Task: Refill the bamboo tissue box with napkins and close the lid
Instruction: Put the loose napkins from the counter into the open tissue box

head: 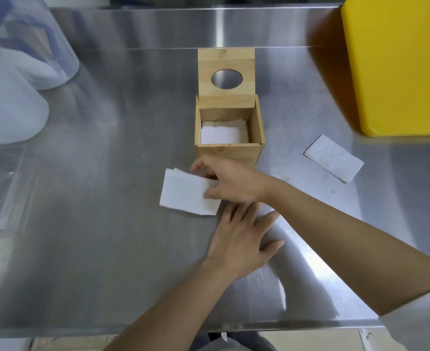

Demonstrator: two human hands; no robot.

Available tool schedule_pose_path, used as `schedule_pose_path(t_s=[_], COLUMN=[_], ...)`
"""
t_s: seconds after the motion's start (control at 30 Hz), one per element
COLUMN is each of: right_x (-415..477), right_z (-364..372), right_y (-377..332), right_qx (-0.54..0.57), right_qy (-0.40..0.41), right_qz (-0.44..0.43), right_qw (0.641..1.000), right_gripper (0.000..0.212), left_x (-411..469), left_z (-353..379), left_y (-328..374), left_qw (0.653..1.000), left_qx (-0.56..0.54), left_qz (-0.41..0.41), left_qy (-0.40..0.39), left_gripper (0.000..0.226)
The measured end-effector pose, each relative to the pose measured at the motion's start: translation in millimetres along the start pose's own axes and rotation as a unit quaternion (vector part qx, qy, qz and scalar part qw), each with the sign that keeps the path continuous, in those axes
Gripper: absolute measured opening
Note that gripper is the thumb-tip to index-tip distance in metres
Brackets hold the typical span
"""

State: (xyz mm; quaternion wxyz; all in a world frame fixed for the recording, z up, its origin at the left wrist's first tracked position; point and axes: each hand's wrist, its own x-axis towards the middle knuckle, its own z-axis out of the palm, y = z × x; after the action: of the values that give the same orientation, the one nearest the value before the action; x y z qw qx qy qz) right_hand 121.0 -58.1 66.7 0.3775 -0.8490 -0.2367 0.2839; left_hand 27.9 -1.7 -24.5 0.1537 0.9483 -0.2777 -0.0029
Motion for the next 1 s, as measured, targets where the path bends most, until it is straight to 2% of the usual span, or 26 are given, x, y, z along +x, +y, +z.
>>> schedule_pose_path(t_s=[0.07, 0.23, 0.4, 0.67, 0.77, 0.83, 1.0], right_x=[-1, 9, 27, 52, 57, 58, 61], right_z=[-11, -55, -99, -89, -79, -76, -72], right_y=[-4, -12, -9, 15, 15, 13, 14], right_qx=[0.047, 0.048, -0.025, -0.178, -0.236, -0.273, -0.360], right_qy=[0.018, 0.085, 0.106, 0.109, 0.060, 0.026, 0.031], right_qz=[-0.012, -0.022, 0.028, 0.046, 0.065, 0.076, 0.087], right_qw=[0.999, 0.995, 0.994, 0.977, 0.968, 0.959, 0.928], right_gripper=[0.042, 0.018, 0.002, 0.006, 0.008, 0.016, 0.018], left_x=[-1, -1, -1, -2, -2, -2, -2], left_z=[2, 1, -1, -2, -2, -2, -3], left_y=[0, -1, 0, 0, 1, 1, 1], left_qw=[1.000, 1.000, 1.000, 1.000, 1.000, 1.000, 1.000], left_qx=[-0.015, -0.017, -0.015, -0.006, -0.006, -0.006, -0.004], left_qz=[0.004, -0.003, -0.003, -0.006, -0.007, -0.006, -0.011], left_qy=[0.008, 0.002, -0.001, -0.010, -0.007, -0.005, -0.008], left_gripper=[0.050, 0.054, 0.053, 0.052, 0.051, 0.050, 0.050])
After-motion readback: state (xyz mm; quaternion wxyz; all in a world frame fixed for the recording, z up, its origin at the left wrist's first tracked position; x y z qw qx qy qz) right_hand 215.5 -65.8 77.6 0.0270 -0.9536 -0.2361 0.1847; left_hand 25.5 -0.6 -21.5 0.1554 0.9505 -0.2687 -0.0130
